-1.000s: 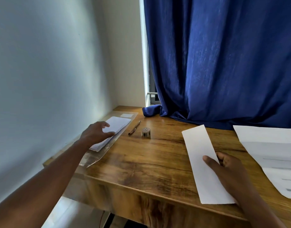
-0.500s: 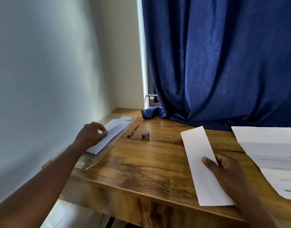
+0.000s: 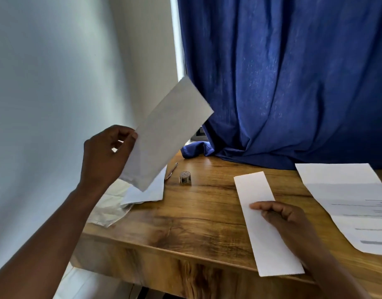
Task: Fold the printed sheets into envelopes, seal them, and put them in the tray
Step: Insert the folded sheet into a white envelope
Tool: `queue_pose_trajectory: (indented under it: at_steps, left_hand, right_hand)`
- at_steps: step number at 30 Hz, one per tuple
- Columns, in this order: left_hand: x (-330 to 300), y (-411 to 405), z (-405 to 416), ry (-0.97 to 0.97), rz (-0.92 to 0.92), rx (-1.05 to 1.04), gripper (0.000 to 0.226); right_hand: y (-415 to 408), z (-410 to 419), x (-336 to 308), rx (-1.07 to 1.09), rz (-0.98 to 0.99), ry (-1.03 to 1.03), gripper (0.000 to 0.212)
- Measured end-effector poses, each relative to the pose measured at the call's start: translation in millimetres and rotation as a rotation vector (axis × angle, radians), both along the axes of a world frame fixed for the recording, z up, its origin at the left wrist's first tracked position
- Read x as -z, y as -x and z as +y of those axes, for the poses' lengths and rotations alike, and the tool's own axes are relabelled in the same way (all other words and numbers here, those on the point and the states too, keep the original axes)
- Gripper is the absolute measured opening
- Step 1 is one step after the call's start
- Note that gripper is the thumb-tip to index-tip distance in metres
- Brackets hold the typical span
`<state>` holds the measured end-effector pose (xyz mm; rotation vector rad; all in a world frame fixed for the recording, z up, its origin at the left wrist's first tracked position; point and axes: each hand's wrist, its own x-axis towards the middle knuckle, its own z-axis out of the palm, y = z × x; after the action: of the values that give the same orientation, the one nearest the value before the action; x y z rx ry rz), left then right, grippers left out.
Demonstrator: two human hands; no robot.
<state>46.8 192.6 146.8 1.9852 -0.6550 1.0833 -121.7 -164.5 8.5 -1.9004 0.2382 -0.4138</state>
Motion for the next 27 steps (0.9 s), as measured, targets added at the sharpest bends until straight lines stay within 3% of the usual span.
queue_pose_trajectory:
  at_steps: [8,11,14,16,21,24,27]
  left_hand:
    - [5,19,-55,0.295,0.135,0.222,0.008]
    - [21,37,-84,0.652,0.308,0.358,0.01]
    - [41,67,-112,1.003,0.541,0.481,0.009]
    - [55,94,-130,1.136,0.666,0.603,0.01]
    - [90,154,-170,1.339,0.891,0.816,0.044]
    - [104,168,-176,1.401,1.026,0.814,0.045]
    - [110,170,-171,1.307,1.18,0.792,0.043]
  right_hand:
    - [6,5,-8,0.002,0.019,-0.047,0.027]
    - [13,13,-19,-0.05,0.013,-0.109,0.013]
    - [19,17,-24,-0.14,-0.007,-0.13,0.038]
    - [24,18,-27,-0.187,-0.032,-0.099,0.046]
    - [34,18,-30,-0.256,-0.089,-0.245,0.041]
    - [37,16,-31,-0.202,-0.085,-0.327,0.036]
    - [34,11,-32,-0.111,-0.033,-0.377,0.037]
